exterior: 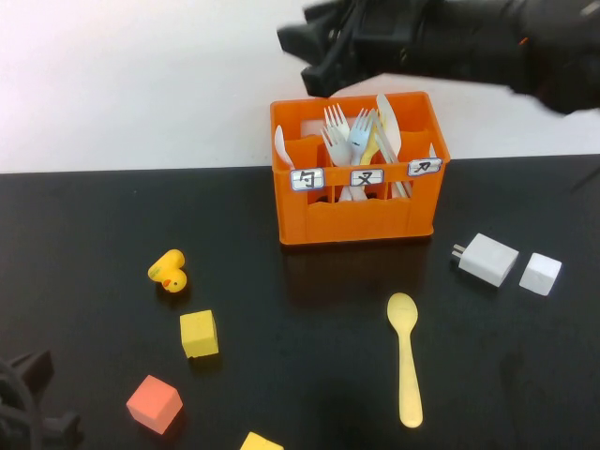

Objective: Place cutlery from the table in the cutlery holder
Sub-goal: Pick up the spoon

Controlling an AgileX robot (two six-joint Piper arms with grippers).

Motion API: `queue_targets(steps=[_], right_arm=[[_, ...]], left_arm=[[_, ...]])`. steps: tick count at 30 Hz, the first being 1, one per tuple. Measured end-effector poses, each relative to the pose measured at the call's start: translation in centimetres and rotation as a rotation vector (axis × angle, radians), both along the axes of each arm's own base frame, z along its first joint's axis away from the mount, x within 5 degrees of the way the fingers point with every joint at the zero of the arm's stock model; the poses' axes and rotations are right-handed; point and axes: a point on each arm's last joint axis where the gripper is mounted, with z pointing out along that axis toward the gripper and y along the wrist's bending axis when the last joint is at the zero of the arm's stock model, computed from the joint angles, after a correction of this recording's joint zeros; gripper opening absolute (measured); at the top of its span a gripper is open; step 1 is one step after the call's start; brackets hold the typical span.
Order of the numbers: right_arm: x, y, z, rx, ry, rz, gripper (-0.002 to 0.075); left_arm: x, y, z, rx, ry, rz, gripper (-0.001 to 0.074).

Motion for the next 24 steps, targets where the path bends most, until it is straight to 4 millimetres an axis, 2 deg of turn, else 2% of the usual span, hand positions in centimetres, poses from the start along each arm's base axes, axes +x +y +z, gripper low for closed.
queue_targets(steps=[3, 5, 8, 12, 15, 20, 24], right_arm=[[-3.0, -0.4, 2.8, -0.037, -0.041, 0.155, 0.0112], [-4.5, -0.7, 3.7, -0.069, -0.042, 0.233, 0.0053], [-6.3, -0.9, 3.5, -0.156, 0.028, 0.361, 0.0016], [-7.5, -1.7, 1.2, -0.335, 0.297, 0.418, 0.0005], [-7.6, -2.8, -1.2, -0.506, 0.508, 0.371, 0.0004], [-6.0, -3.7, -4.8, -0.666, 0.716, 0.171, 0.0003], [-4.5, -3.1, -8.8, -0.759, 0.850, 0.002, 0.0003]], left_arm=[[0.0, -0.5, 0.3, -0.144, -0.003, 0.004, -0.0001], [0.0, -0.8, 0.4, -0.209, -0.004, -0.003, -0.0001], [0.0, -1.0, 0.5, -0.263, 0.000, -0.003, -0.0001], [0.0, -1.0, 0.5, -0.287, 0.006, 0.005, -0.0001], [0.0, -1.1, 0.5, -0.306, 0.007, 0.008, -0.0001], [0.0, -1.1, 0.5, -0.337, 0.016, 0.018, -0.0001], [0.0, -1.1, 0.6, -0.350, 0.017, 0.018, -0.0001]])
